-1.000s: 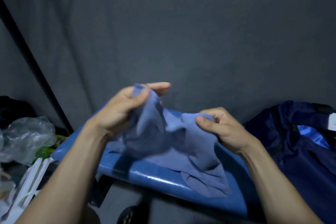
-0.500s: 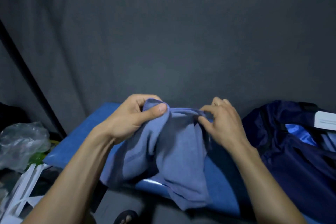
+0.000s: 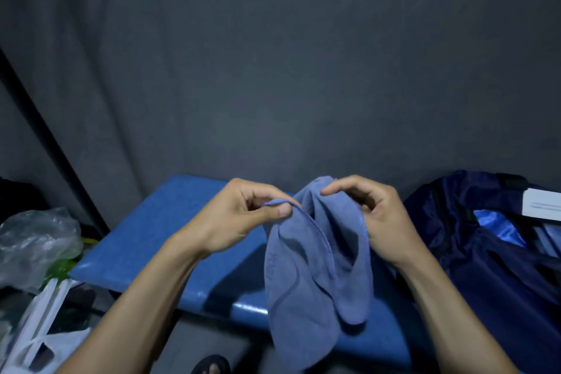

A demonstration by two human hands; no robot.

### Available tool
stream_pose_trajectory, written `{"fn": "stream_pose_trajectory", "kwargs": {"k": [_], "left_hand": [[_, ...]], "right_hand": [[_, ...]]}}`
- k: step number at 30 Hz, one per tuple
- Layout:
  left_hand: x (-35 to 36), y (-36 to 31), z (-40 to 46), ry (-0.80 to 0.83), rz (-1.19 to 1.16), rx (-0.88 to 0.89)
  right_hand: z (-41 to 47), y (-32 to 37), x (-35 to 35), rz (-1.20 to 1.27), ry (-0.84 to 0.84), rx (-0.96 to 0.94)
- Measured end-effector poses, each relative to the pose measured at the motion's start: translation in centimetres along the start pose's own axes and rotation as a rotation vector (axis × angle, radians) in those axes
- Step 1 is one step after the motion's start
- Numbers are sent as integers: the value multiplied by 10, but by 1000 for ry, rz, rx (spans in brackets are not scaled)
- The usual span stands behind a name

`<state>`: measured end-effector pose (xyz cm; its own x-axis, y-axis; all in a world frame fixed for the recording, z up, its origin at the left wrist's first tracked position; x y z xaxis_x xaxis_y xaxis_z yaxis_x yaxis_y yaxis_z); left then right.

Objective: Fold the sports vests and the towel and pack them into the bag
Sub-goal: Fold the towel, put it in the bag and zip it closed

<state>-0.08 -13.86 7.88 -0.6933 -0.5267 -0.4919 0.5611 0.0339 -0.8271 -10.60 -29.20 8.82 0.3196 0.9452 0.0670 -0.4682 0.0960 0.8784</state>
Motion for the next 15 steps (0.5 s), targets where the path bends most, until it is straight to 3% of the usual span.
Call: {"fn": "stream_pose_trajectory", "kwargs": {"k": [6, 15], "left_hand": [[-5, 10, -18, -18, 111, -19], [-2, 22, -79, -59, -59, -100]], "right_hand": [[-34, 0, 25, -30, 239, 58], [-85, 18, 103, -184, 512, 146]]}}
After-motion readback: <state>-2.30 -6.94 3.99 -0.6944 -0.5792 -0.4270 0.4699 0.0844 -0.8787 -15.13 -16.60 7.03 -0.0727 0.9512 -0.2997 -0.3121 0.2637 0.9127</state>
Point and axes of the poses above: each hand's wrist, its own z-axis towards the middle knuckle, its own x-axis out of the palm, y = z × x, the point moved 9 cm from there along z, towards the middle knuckle, and after that the axes turned 13 degrees about z, right-handed, at the moved point
